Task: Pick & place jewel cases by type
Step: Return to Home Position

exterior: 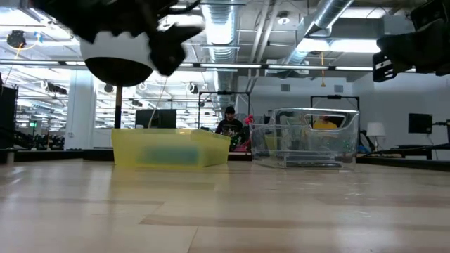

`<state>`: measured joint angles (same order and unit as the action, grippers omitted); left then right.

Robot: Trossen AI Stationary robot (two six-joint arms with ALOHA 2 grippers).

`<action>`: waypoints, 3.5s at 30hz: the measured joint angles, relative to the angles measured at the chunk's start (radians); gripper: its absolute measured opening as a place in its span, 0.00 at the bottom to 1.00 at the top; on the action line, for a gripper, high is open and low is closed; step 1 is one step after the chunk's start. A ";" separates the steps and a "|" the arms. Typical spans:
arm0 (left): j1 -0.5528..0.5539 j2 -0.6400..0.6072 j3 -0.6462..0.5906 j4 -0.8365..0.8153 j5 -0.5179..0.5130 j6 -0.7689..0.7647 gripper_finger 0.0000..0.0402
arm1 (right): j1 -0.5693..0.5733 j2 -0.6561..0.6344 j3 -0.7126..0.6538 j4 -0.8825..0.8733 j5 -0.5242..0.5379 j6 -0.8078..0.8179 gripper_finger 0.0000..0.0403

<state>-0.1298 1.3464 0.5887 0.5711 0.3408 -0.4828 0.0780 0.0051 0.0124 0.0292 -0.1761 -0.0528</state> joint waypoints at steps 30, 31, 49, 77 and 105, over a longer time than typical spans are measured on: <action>-0.011 -0.829 -0.579 -0.013 -0.149 0.269 0.63 | 0.000 0.000 0.001 0.000 -0.001 0.000 0.00; -0.011 -0.852 -0.579 -0.032 -0.163 0.276 0.63 | 0.000 0.000 0.001 0.000 -0.001 0.000 0.00; -0.016 -1.346 -0.580 -0.532 -0.331 0.305 0.63 | 0.000 0.001 0.002 -0.001 -0.003 0.001 0.00; -0.016 -1.342 -0.582 -0.536 -0.353 0.304 0.63 | 0.000 0.001 0.002 -0.006 -0.003 0.001 0.00; -0.016 -1.342 -0.582 -0.537 -0.352 0.304 0.63 | 0.000 0.001 0.002 -0.006 -0.003 0.001 0.00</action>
<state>-0.1455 0.0048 0.0063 0.0345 -0.0116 -0.1791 0.0780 0.0063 0.0139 0.0227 -0.1789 -0.0523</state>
